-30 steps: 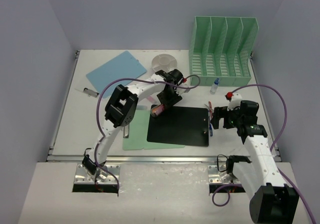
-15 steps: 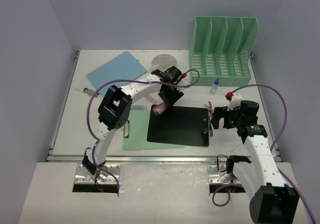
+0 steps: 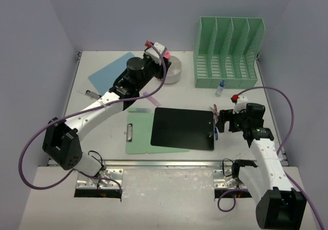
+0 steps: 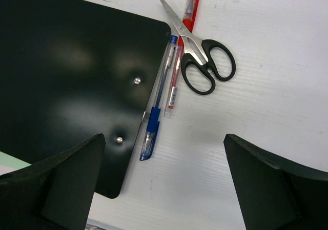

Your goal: Organize the desk

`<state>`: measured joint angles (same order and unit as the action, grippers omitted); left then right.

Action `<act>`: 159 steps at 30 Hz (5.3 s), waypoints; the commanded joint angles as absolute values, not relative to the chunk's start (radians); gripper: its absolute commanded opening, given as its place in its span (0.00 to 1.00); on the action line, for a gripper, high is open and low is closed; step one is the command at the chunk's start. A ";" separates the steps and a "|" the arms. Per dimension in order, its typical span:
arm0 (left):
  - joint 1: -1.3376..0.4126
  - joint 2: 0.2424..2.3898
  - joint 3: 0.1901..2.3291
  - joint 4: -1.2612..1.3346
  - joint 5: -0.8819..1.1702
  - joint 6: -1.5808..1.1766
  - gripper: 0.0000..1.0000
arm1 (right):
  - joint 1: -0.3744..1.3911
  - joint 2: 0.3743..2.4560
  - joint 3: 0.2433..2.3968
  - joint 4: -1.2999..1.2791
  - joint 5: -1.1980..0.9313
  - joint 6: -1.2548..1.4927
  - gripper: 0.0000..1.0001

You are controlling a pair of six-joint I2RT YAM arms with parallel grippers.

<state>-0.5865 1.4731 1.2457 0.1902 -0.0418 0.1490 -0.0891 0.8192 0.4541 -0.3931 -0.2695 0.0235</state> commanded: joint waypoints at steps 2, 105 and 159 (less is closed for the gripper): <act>-0.479 1.526 1.088 0.666 -0.005 0.129 0.00 | -0.089 0.821 0.454 -0.351 -0.261 0.035 0.99; -0.247 1.686 1.491 0.070 0.476 0.362 0.74 | -0.100 0.822 0.456 -0.354 -0.258 0.026 0.99; -0.227 1.384 1.012 -0.035 0.310 0.209 0.81 | 0.206 1.457 0.716 -0.542 -0.002 0.063 0.32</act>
